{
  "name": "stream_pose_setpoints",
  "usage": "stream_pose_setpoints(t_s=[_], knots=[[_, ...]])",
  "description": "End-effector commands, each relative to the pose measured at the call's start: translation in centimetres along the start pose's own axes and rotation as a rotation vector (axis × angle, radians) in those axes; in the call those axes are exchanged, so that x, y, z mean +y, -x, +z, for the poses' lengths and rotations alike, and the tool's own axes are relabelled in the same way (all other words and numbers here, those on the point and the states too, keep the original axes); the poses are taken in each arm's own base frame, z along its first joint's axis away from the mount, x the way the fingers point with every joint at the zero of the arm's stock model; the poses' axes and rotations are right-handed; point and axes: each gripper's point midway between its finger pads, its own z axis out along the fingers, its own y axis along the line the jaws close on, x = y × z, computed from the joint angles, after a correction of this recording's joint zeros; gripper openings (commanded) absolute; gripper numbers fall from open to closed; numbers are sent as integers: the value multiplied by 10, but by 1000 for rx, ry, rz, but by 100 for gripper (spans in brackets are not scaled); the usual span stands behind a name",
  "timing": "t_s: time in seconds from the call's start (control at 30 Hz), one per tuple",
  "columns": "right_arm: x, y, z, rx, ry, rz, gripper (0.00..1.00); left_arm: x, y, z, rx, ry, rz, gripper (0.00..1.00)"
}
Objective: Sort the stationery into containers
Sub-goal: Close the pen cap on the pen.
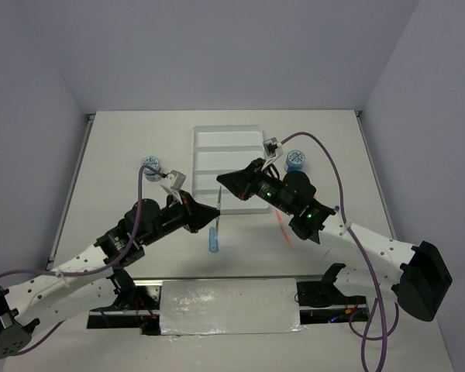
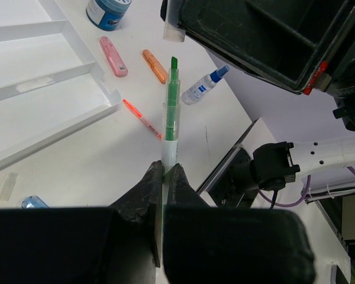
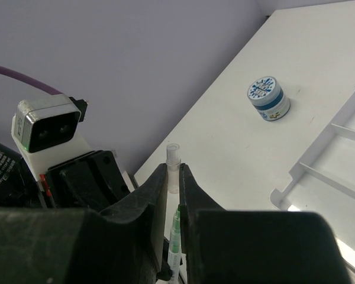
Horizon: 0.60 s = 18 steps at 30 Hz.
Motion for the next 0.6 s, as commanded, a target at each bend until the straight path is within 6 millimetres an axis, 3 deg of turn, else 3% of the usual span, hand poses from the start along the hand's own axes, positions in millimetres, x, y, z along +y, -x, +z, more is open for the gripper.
stream_pose_setpoints(t_s=[0.0, 0.57], knots=[[27, 26, -1, -70, 73, -30, 0, -12, 12, 1, -44, -53, 16, 0], [19, 13, -5, -42, 71, -39, 0, -12, 19, -6, -69, -34, 29, 0]])
